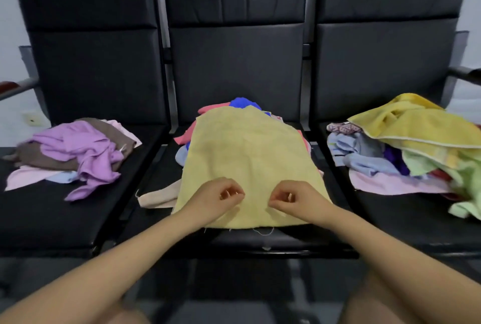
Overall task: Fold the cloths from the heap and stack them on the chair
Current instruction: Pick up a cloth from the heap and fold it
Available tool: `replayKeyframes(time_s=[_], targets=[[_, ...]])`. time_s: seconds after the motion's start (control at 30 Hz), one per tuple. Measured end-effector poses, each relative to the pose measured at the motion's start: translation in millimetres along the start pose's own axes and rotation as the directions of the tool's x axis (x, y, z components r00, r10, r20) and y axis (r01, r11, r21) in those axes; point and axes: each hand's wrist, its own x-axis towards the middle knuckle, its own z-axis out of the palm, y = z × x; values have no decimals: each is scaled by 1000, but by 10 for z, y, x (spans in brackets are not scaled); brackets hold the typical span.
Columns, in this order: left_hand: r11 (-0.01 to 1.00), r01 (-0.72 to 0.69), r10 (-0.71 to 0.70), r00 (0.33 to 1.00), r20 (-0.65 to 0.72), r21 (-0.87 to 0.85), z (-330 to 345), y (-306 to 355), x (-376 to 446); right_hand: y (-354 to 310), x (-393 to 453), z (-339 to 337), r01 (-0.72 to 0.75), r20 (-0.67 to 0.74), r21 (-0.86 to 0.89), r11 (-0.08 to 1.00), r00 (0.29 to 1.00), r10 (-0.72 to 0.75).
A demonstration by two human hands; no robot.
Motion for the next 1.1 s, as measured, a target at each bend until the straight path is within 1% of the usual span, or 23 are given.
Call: replayKeyframes(time_s=[0.03, 0.1, 0.13, 0.2, 0.27, 0.33, 0.43, 0.5, 0.57, 0.6, 0.67, 0.7, 0.77, 0.83, 0.87, 0.93, 1.0, 1.1], targets=[[1000, -19, 19, 1000, 19, 19, 32, -5, -36, -31, -57, 0, 16, 43, -10, 1000, 999, -15], [995, -56, 51, 997, 56, 83, 87, -59, -97, -48, -145, -18, 27, 84, -13, 1000, 996, -26], [990, -70, 60, 995, 85, 120, 108, -109, -121, -33, -175, -22, 36, 104, -49, 998, 994, -31], [979, -81, 56, 989, 138, 185, 145, -203, -159, 26, -202, -9, 72, 163, -181, 981, 986, -42], [970, -104, 72, 986, 148, 218, 183, -271, -164, 83, -198, 27, 103, 203, -264, 959, 978, -49], [959, -139, 104, 983, 149, 247, 211, -291, -149, 94, -169, 64, 142, 203, -318, 937, 976, -79], [924, -205, 149, 970, 191, 321, 233, -285, -102, 79, -84, 112, 194, 189, -383, 903, 973, -129], [902, -245, 184, 963, 195, 356, 237, -275, -68, 68, -22, 128, 219, 190, -374, 901, 969, -157], [894, -280, 240, 958, 156, 348, 244, -271, -33, 53, 34, 134, 214, 148, -287, 934, 973, -178], [903, -280, 260, 960, 106, 327, 250, -270, -25, 46, 54, 133, 198, 95, -229, 953, 979, -181], [942, -233, 247, 969, -30, 241, 251, -242, -15, 25, 84, 130, 170, -12, -128, 977, 985, -173], [958, -209, 229, 970, -86, 194, 254, -219, -4, 25, 96, 134, 176, -38, -117, 977, 983, -182], [969, -195, 218, 963, -160, 149, 234, -151, 57, 10, 135, 139, 187, -5, -210, 960, 981, -192], [962, -217, 245, 954, -174, 164, 181, -107, 145, 29, 195, 133, 224, 55, -364, 904, 974, -220], [956, -224, 254, 955, -151, 191, 141, -96, 194, 49, 230, 105, 219, 42, -382, 898, 975, -220], [945, -202, 232, 968, -93, 256, 44, -99, 281, 113, 280, -39, 137, -65, -295, 946, 985, -163], [944, -141, 172, 982, -80, 300, -53, -108, 359, 211, 276, -233, 60, -139, -220, 974, 986, -92], [949, -87, 98, 995, -22, 302, -181, -178, 446, 329, 181, -461, -55, -109, -175, 983, 993, 36]])
